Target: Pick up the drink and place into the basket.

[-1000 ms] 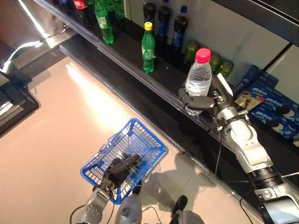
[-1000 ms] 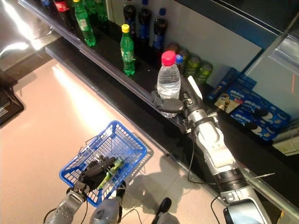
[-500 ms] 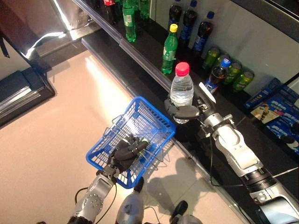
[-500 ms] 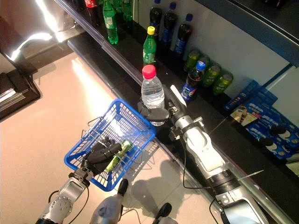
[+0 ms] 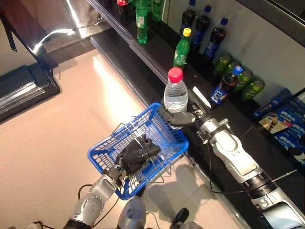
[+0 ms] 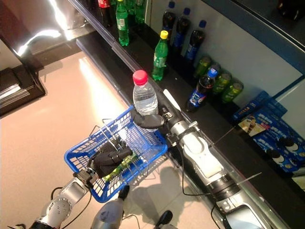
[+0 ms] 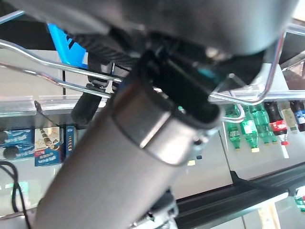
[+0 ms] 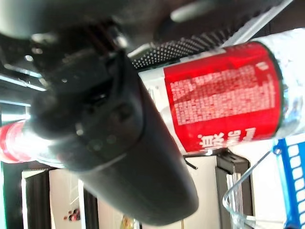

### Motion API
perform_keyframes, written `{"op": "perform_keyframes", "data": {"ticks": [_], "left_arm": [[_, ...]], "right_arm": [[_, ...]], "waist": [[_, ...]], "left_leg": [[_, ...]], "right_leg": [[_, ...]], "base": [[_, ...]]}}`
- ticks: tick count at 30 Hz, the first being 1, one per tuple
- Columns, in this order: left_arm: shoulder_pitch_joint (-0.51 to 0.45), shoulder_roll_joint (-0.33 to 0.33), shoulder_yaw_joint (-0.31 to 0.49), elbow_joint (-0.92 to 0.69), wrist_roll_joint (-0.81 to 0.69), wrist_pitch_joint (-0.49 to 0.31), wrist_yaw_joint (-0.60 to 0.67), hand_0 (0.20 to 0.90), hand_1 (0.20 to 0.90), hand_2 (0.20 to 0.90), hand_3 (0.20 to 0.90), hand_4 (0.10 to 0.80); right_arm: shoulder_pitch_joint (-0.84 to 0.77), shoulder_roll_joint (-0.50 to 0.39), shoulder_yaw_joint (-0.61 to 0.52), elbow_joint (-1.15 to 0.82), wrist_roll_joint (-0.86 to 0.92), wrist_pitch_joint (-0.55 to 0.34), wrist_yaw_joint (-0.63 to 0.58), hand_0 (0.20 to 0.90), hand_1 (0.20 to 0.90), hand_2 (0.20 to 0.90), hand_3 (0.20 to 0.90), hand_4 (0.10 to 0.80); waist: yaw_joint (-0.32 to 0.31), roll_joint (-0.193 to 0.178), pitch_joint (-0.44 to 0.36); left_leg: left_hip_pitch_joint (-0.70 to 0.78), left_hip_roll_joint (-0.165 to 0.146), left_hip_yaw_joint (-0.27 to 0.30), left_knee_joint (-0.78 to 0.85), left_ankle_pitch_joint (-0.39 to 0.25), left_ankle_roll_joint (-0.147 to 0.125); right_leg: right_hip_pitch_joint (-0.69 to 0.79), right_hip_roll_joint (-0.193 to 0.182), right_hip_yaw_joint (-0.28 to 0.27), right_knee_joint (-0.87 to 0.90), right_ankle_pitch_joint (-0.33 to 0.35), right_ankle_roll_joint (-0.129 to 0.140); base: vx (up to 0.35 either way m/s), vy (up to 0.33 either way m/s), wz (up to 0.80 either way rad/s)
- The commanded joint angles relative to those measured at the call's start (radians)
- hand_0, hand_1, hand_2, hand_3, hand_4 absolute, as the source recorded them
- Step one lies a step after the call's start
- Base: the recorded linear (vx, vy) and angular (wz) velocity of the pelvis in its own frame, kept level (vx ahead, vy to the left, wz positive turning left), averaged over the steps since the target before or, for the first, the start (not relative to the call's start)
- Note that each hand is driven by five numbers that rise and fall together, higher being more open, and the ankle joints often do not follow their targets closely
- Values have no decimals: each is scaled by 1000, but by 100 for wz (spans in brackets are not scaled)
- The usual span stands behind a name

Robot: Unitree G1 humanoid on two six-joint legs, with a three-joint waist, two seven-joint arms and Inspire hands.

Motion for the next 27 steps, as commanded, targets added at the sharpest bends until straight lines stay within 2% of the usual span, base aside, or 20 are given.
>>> {"op": "perform_keyframes", "data": {"ticks": [1,11,27], "left_arm": [[-186,-75,-77,-273,-127,-82,-196,300,300,300,200,100],[-218,-69,-102,-357,-157,-68,-231,300,300,300,200,100],[-249,-74,-98,-440,-174,-36,-316,300,300,300,200,100]], "right_arm": [[-75,34,26,-118,61,-194,-42,300,300,300,200,100],[-42,48,82,-56,43,-170,-59,300,300,300,200,100],[10,86,125,166,-51,-148,-100,300,300,300,200,100]], "waist": [[2,-8,-262],[10,-8,-269],[34,-4,-281]], "left_leg": [[32,-39,-17,-3,-56,7],[17,-39,-37,-3,-46,3],[1,-48,-76,-3,-39,0]], "right_leg": [[40,18,-23,4,5,26],[35,18,-32,2,5,25],[39,15,-52,0,0,25]], "base": [[0,0,0],[0,7,5],[2,1,3]]}}
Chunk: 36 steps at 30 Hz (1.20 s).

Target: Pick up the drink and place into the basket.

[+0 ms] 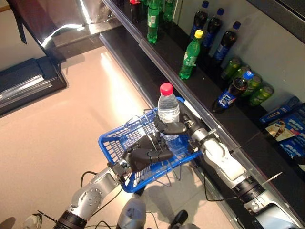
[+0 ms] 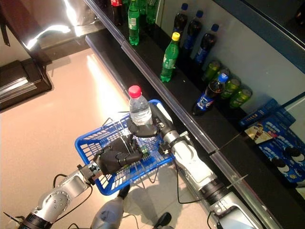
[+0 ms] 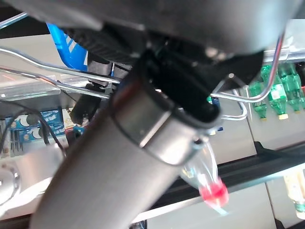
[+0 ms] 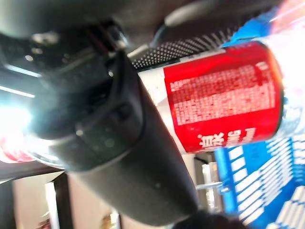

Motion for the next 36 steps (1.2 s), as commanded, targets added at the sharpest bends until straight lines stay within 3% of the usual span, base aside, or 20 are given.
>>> {"op": "perform_keyframes", "data": {"ticks": [1,21,36], "left_arm": [[-176,-144,-38,-317,-163,-112,-271,300,300,300,200,100],[-188,-149,-37,-367,-162,-53,-336,300,300,300,200,100],[-222,-141,-82,-361,-141,-43,-373,300,300,300,200,100]], "right_arm": [[-9,31,39,-7,-29,-146,-36,300,300,300,200,100],[-35,20,82,137,-275,-104,-68,300,300,300,200,100],[-212,-45,233,91,-565,-30,-41,300,300,300,200,100]], "waist": [[12,3,-276],[42,2,-286],[67,-8,-286]], "left_leg": [[22,-36,-30,-3,-46,-2],[25,-39,-61,-3,-47,-7],[22,-43,-86,-3,-41,-10]], "right_leg": [[35,20,-8,0,7,19],[47,19,-21,-1,1,17],[54,23,-35,1,-1,15]], "base": [[1,1,10],[4,-2,4],[0,0,0]]}}
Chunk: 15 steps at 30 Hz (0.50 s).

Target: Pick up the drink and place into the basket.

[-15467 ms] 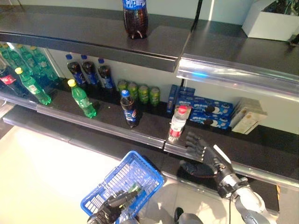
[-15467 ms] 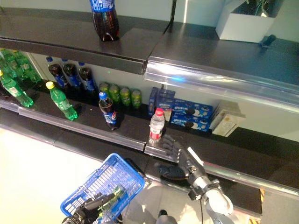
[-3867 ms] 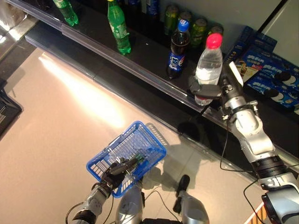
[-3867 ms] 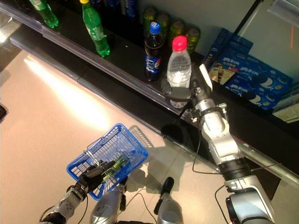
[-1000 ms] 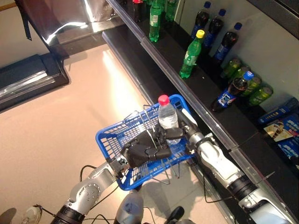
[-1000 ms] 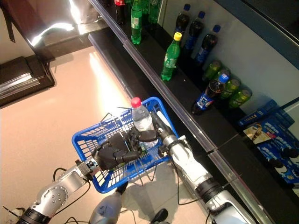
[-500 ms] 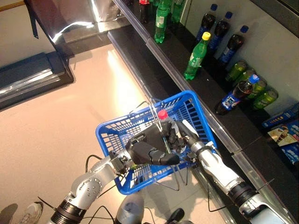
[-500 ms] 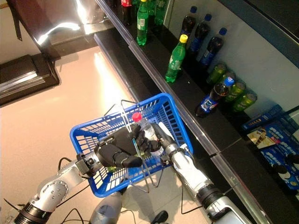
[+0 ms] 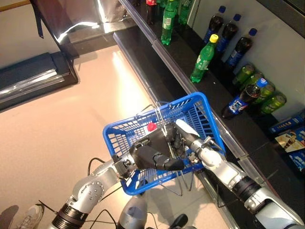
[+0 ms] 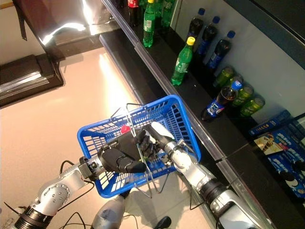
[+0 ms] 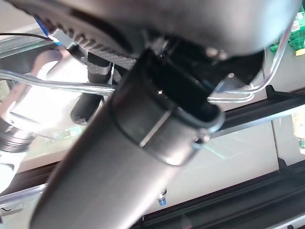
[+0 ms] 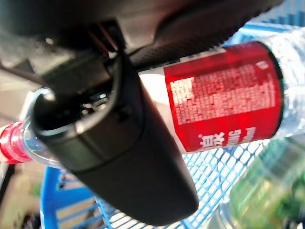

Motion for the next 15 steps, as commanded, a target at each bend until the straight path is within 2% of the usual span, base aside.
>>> {"op": "perform_keyframes", "data": {"ticks": [1,8,15], "left_arm": [[-150,-149,-82,-227,-137,-119,-231,300,300,300,200,100],[-168,-151,-110,-224,-130,-105,-254,300,300,300,200,100],[-189,-156,-131,-217,-129,-102,-262,300,300,300,200,100]], "right_arm": [[-122,0,68,-70,-48,-64,-27,300,300,300,200,100],[-188,6,144,-21,-134,-37,15,300,300,300,200,100],[-206,39,174,48,-176,-5,18,300,300,300,200,100]], "waist": [[19,-8,-286],[35,-12,-291],[48,-12,-293]], "left_leg": [[23,-31,-58,-11,-41,-10],[20,-34,-71,-11,-36,-13],[18,-37,-88,-11,-35,-13]], "right_leg": [[33,28,-3,1,9,7],[36,30,-11,-1,10,6],[38,31,-20,1,7,4]], "base": [[0,0,0],[5,-6,8],[7,1,2]]}}
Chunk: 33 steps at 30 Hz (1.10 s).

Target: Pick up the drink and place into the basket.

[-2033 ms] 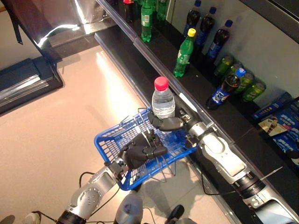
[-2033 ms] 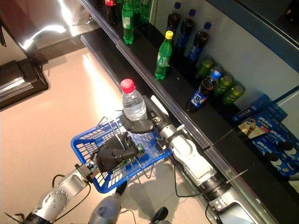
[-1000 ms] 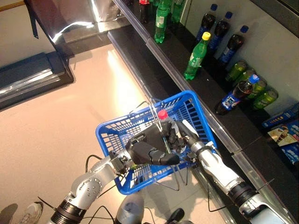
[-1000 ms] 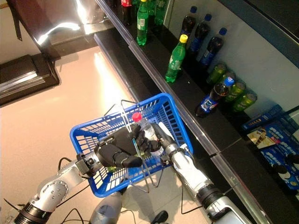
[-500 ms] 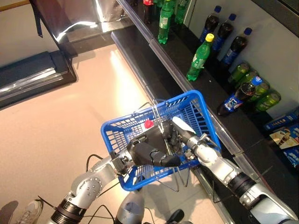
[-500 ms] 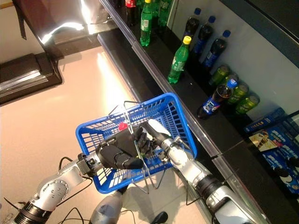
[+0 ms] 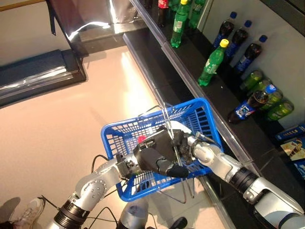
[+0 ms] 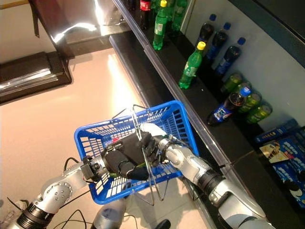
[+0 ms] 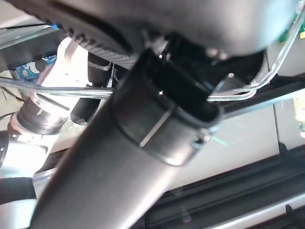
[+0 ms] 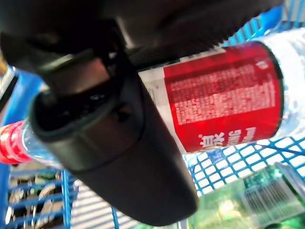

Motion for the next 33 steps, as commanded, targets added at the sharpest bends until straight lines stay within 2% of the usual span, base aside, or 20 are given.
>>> {"op": "perform_keyframes", "data": {"ticks": [1,15,16,17,18,19,20,33], "left_arm": [[-145,-165,-86,-218,-134,-103,-198,300,300,300,200,100],[-151,-177,-96,-227,-138,-83,-204,300,300,300,200,100],[-153,-177,-99,-227,-141,-85,-203,300,300,300,200,100],[-153,-177,-99,-227,-141,-85,-203,300,300,300,200,100],[-155,-176,-99,-226,-142,-88,-203,300,300,300,200,100],[-155,-176,-99,-229,-144,-87,-200,300,300,300,200,100],[-155,-177,-98,-229,-144,-87,-198,300,300,300,200,100],[-150,-181,-93,-232,-144,-89,-189,300,300,300,200,100]], "right_arm": [[-131,49,56,50,-15,-28,-51,300,300,300,200,100],[-125,101,74,139,-69,0,-31,300,300,300,200,100],[-126,105,75,142,-69,8,-29,385,385,385,299,199],[-127,106,75,143,-68,13,-27,385,385,385,299,199],[-126,107,73,146,-69,17,-24,636,636,636,593,493],[-124,107,70,149,-66,19,-24,636,636,636,593,493],[-122,108,68,152,-67,20,-23,900,900,900,900,800],[-100,128,51,180,-79,33,-35,900,900,900,900,800]], "waist": [[14,-12,-293],[34,-12,-300],[34,-12,-300],[34,-12,-300],[34,-12,-300],[33,-11,-300],[33,-11,-300],[33,-9,-302]], "left_leg": [[19,-24,-66,-19,-34,-13],[17,-32,-96,-19,-33,-12],[17,-32,-96,-19,-32,-13],[17,-32,-96,-19,-32,-13],[16,-33,-96,-19,-32,-13],[16,-33,-97,-19,-31,-12],[16,-33,-97,-19,-31,-12],[18,-33,-100,-19,-31,-10]], "right_leg": [[21,38,3,3,11,0],[25,42,-6,5,5,-6],[25,42,-6,5,5,-5],[25,42,-6,5,5,-5],[25,42,-6,5,5,-5],[25,43,-6,5,5,-6],[24,43,-5,5,5,-6],[25,43,-7,6,3,-7]], "base": [[12,-6,3],[9,-1,4],[0,0,0],[0,0,0],[0,0,0],[0,0,0],[0,0,0],[1,-2,1]]}}
